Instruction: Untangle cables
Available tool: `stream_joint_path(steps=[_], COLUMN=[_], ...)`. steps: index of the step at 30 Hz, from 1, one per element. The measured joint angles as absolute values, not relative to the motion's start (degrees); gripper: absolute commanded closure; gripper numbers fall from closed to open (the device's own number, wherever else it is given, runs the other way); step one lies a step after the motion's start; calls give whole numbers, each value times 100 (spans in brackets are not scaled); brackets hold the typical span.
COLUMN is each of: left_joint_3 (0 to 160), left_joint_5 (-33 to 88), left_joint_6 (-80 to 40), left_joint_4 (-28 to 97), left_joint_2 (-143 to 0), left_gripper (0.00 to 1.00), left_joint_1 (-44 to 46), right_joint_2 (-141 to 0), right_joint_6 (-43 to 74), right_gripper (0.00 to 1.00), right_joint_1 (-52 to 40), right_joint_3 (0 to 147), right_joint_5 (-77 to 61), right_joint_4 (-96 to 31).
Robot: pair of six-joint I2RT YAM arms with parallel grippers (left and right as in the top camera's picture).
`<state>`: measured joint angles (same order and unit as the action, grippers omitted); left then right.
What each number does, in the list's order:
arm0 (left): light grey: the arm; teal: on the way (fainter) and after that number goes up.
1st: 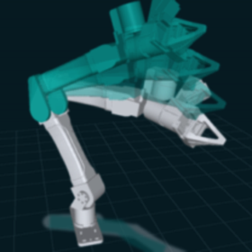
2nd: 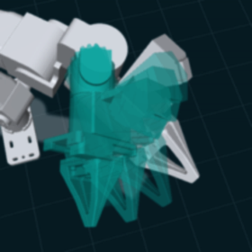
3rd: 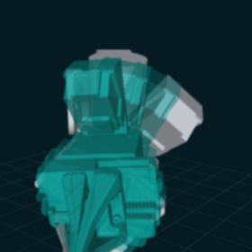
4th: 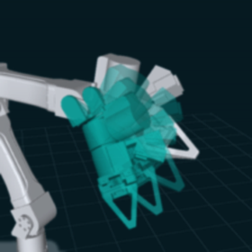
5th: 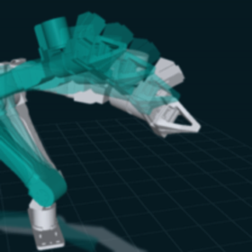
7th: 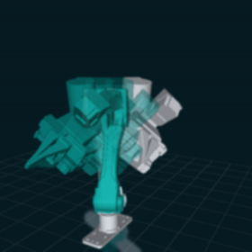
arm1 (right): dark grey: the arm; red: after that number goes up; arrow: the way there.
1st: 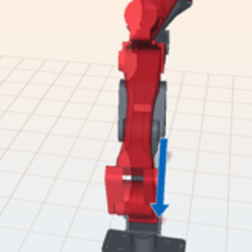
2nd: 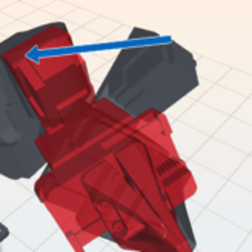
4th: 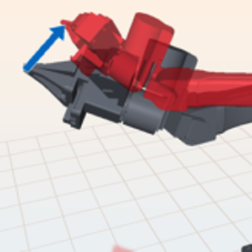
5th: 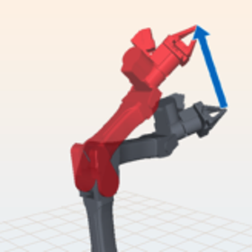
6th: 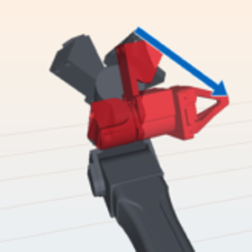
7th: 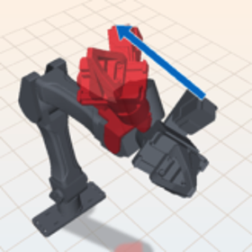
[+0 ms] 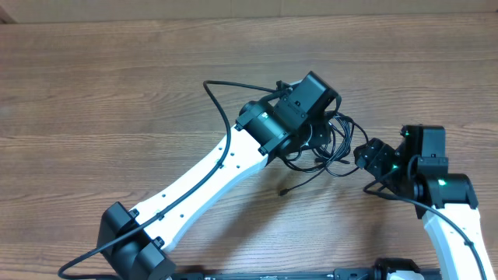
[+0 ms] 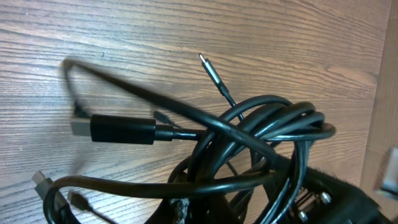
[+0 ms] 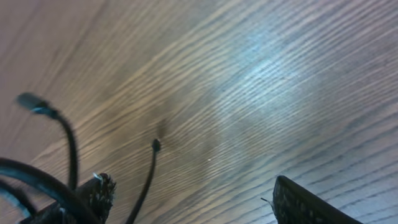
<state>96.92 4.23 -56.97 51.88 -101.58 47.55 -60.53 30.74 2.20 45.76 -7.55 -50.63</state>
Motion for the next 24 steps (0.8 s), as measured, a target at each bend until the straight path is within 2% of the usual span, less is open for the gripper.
stream_joint_path(steps=[11, 24], left_joint_3=[9692, 9692], left_joint_5=[266, -99], left_joint_6=[-5645, -4497], left_joint_4=[5290, 5627], left_joint_2=[-10158, -10158], left_gripper=[96, 96], left_joint_1=[4775, 4635], right_joint_2=[-6512, -6512], right_joint_6=[3127, 3129], right_gripper=[22, 21], right_joint_1=[220, 215], right_joint_3=[4576, 4576], right_joint_5=[-615, -336], right_joint_4=[-5223, -5428])
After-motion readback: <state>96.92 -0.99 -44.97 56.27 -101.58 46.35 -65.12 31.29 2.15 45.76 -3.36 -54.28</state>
